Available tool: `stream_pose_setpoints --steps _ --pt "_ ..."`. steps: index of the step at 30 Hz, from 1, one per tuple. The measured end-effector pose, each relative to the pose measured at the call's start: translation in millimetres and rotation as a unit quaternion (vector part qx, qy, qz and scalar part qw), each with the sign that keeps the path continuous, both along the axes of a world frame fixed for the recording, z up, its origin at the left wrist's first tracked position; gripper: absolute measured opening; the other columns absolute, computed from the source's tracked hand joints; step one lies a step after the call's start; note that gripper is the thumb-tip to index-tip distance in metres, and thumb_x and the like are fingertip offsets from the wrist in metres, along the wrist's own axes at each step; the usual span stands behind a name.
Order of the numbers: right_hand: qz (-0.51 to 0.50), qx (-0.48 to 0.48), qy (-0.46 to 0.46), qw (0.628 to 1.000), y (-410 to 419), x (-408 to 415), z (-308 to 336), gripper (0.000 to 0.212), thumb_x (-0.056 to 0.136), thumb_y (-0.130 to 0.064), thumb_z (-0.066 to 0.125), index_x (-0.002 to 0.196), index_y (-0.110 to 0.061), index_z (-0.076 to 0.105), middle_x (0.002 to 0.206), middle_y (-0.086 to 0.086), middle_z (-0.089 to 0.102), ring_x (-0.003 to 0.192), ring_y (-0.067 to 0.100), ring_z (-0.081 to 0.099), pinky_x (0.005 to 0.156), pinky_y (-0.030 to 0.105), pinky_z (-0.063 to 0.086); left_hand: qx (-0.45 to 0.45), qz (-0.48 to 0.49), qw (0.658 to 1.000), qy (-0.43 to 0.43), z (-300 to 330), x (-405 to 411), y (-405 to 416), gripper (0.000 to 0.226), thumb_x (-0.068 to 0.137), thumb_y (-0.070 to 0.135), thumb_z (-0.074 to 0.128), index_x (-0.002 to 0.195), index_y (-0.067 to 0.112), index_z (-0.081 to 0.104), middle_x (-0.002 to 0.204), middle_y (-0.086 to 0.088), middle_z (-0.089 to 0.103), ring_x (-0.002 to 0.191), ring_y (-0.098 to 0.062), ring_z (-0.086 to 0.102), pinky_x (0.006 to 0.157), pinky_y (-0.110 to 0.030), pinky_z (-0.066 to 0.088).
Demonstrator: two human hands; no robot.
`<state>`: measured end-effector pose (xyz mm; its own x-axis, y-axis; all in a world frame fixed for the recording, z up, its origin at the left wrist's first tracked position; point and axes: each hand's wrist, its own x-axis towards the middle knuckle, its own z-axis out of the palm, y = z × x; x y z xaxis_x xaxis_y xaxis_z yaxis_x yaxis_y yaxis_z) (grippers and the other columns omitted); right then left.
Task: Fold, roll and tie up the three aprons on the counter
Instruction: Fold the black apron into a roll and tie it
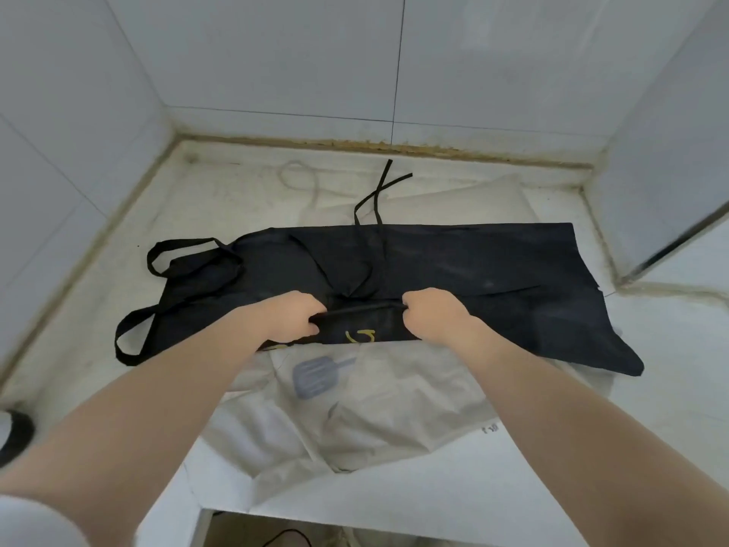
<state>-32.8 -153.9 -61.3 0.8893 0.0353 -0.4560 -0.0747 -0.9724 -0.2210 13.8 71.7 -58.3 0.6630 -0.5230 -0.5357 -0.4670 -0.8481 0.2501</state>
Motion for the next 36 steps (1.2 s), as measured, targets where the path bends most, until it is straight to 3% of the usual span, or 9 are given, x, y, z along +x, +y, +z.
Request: stream_pose_setpoints --steps 7,13,16,18,21,23,28,31,36 --pt "-0.03 -0.082 0.023 0.996 -1 14 -18 0.024 0.092 -0.018 0.042 0.106 -0.01 0.06 0.112 0.009 0.062 0.103 0.031 0.057 0.076 0.032 0.043 0.091 0.037 0.994 -0.045 -15 29 17 0.024 0.095 0.029 0.05 0.078 0.013 0.047 0.082 -0.002 0.05 0.083 -0.023 0.053 0.071 -0.032 0.043" --pt "-0.056 -0.073 0.028 0.995 -7 22 -27 0.033 0.096 -0.04 0.044 0.099 -0.012 0.061 0.103 0.006 0.064 0.097 0.028 0.059 0.07 0.03 0.041 0.156 0.049 0.969 -0.186 -21 29 -7 0.022 0.093 0.02 0.049 0.114 0.013 0.048 0.119 -0.007 0.053 0.112 -0.026 0.047 0.088 -0.035 0.037" --pt "-0.046 -0.077 0.026 0.996 -7 22 -28 0.029 0.094 -0.042 0.047 0.092 -0.015 0.057 0.1 0.004 0.062 0.095 0.027 0.059 0.069 0.03 0.041 0.033 -0.005 0.966 -0.255 -11 18 -43 0.034 0.083 0.017 0.056 0.115 0.013 0.045 0.116 -0.007 0.048 0.108 -0.027 0.046 0.085 -0.035 0.039" --pt "-0.029 -0.065 0.028 0.997 -6 21 -27 0.027 0.093 -0.042 0.05 0.094 -0.016 0.056 0.101 0.004 0.061 0.097 0.027 0.059 0.07 0.031 0.041 -0.066 -0.061 0.979 -0.181 -13 9 -68 0.026 0.087 0.017 0.05 0.112 0.012 0.047 0.114 -0.008 0.048 0.103 -0.027 0.048 0.079 -0.034 0.038" --pt "0.005 -0.045 0.013 0.999 -15 13 -25 0.019 0.091 -0.029 0.052 0.102 -0.013 0.056 0.107 0.005 0.059 0.1 0.027 0.057 0.069 0.032 0.04 -0.032 -0.074 0.996 -0.043 -27 -9 -105 0.03 0.097 0.031 0.041 0.115 0.008 0.046 0.117 -0.011 0.045 0.106 -0.029 0.048 0.083 -0.034 0.037" --pt "0.013 -0.051 0.013 0.999 -31 6 -22 0.007 0.088 -0.018 0.05 0.09 -0.012 0.053 0.103 0.006 0.057 0.096 0.027 0.056 0.067 0.031 0.039 0.027 -0.061 0.997 -0.043 -32 -14 -118 0.043 0.098 0.042 0.038 0.121 0.006 0.042 0.122 -0.013 0.044 0.11 -0.032 0.046 0.089 -0.036 0.037" --pt "-0.028 -0.025 0.053 0.998 -97 -21 -1 0.03 0.083 -0.031 0.051 0.06 -0.015 0.039 0.064 -0.002 0.044 0.065 0.02 0.046 0.054 0.026 0.03 0.078 0.0 0.996 -0.053 -30 -18 -140 0.058 0.092 0.055 0.044 0.125 0.007 0.038 0.125 -0.014 0.044 0.115 -0.032 0.046 0.093 -0.036 0.038" --pt "0.041 -0.077 0.071 0.994 -125 -35 10 0.016 0.081 -0.028 0.05 0.092 -0.018 0.058 0.087 -0.003 0.055 0.081 0.019 0.05 0.071 0.03 0.032 0.121 0.064 0.988 -0.066 -33 -25 -148 0.06 0.09 0.055 0.046 0.127 0.008 0.038 0.127 -0.012 0.043 0.118 -0.029 0.045 0.092 -0.037 0.041" --pt "0.021 -0.033 0.096 0.995 -175 -58 19 0.036 0.086 -0.015 0.044 0.121 -0.021 0.041 0.101 0.002 0.051 0.089 0.025 0.053 0.075 0.036 0.045 0.113 0.081 0.983 -0.12 -11 -37 -184 0.048 0.087 0.029 0.061 0.121 0.009 0.034 0.119 -0.01 0.046 0.103 -0.029 0.056 0.071 -0.035 0.042"
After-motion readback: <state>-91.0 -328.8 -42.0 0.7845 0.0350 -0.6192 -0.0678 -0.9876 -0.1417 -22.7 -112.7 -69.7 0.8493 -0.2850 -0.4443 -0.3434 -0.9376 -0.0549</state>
